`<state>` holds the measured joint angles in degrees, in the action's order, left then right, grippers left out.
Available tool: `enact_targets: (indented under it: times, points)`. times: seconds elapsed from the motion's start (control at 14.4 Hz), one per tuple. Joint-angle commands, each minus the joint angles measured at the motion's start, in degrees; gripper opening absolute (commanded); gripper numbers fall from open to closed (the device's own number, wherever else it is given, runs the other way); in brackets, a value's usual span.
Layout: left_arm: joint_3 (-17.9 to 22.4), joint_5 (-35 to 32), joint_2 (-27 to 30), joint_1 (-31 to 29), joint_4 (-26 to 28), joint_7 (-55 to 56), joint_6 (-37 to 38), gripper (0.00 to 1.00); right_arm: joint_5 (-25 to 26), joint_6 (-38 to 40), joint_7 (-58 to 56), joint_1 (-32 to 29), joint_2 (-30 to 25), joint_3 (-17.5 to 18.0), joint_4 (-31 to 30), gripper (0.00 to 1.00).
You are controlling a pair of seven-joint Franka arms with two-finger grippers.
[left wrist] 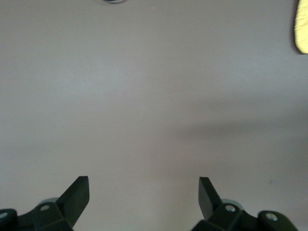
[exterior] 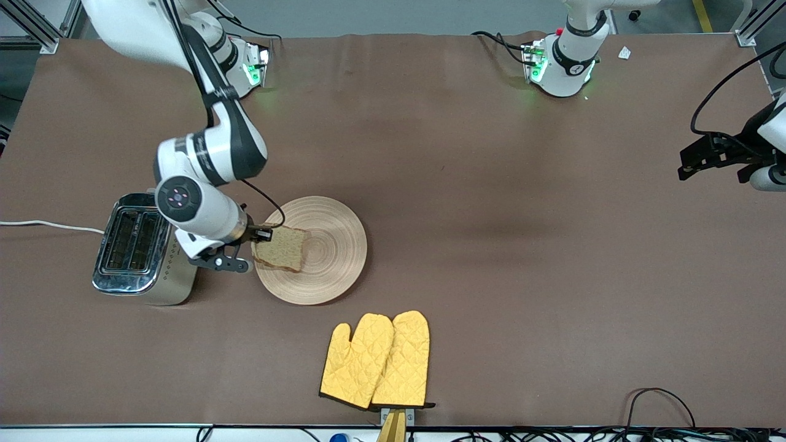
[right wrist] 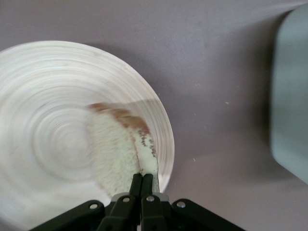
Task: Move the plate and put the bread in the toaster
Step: 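Lift the bread slice off the plate with the right gripper, then lower the bread slice into the toaster slot with the right gripper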
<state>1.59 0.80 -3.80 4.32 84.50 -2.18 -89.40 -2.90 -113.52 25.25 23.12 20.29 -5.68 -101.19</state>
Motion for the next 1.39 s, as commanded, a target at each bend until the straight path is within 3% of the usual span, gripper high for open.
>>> enact_targets:
  times: [0.0,0.56,0.91,1.32]
  points:
    - [-0.09,1.57,0.55,0.25,0.66,0.94,-1.12,1.00,3.76,9.86,1.30,0.52,-3.06,-0.38,5.45,0.00]
    - [-1.76,0.96,0.81,0.42,0.57,4.55,0.19,1.00,30.37,35.27,3.32,7.28,-2.89,-0.12,20.32,0.00]
    - [-1.85,-0.01,0.81,0.16,0.57,3.76,0.55,1.00,42.86,40.39,-0.19,5.80,-2.71,-0.47,19.45,0.00]
    - [-1.77,-0.01,0.81,-0.02,0.58,3.76,0.63,1.00,53.43,41.35,4.44,5.09,5.19,-0.47,19.36,0.00]
